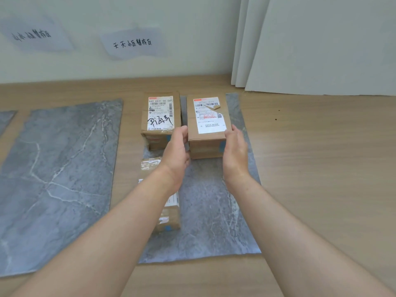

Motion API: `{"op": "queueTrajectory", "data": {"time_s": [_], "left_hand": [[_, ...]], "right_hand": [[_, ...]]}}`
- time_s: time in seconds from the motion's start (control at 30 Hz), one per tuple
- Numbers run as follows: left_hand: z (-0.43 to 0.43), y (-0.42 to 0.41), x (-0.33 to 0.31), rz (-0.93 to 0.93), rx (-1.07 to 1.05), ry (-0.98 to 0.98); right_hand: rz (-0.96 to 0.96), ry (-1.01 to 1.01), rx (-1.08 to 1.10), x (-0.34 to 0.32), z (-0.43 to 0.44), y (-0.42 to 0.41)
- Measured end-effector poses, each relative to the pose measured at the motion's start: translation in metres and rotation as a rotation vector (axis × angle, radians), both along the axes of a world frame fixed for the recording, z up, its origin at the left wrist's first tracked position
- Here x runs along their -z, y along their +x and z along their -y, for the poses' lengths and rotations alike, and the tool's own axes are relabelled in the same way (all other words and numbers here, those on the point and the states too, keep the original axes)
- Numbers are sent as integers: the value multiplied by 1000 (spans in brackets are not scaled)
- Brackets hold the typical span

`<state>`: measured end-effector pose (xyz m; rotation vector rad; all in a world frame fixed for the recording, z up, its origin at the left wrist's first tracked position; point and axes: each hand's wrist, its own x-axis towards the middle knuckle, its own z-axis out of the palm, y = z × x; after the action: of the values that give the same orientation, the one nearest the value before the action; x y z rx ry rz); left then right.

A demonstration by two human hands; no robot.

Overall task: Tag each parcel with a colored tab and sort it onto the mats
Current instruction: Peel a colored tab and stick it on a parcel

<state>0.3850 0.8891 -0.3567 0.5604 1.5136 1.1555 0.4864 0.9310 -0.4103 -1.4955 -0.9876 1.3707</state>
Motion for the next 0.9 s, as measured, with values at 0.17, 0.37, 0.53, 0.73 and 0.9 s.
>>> {"op": "queueTrajectory", "data": {"time_s": [0.17, 0.37, 0.53, 0.73, 0.9], "left_hand": [[-16, -2, 7, 99, -72, 75], [-11, -9, 4, 101, -132, 77], [26, -17, -16, 15, -80, -1], [95, -20, -70, -80, -89, 26], [164, -36, -119, -118, -68, 117]], "right_hand": [[-5, 46, 14, 9, -18, -11], [37, 77, 25, 4, -14, -11], [41, 181, 30, -24, 28, -12], [-58, 161, -7, -80, 88, -27], [-101, 168, -84, -135, 157, -41]]}}
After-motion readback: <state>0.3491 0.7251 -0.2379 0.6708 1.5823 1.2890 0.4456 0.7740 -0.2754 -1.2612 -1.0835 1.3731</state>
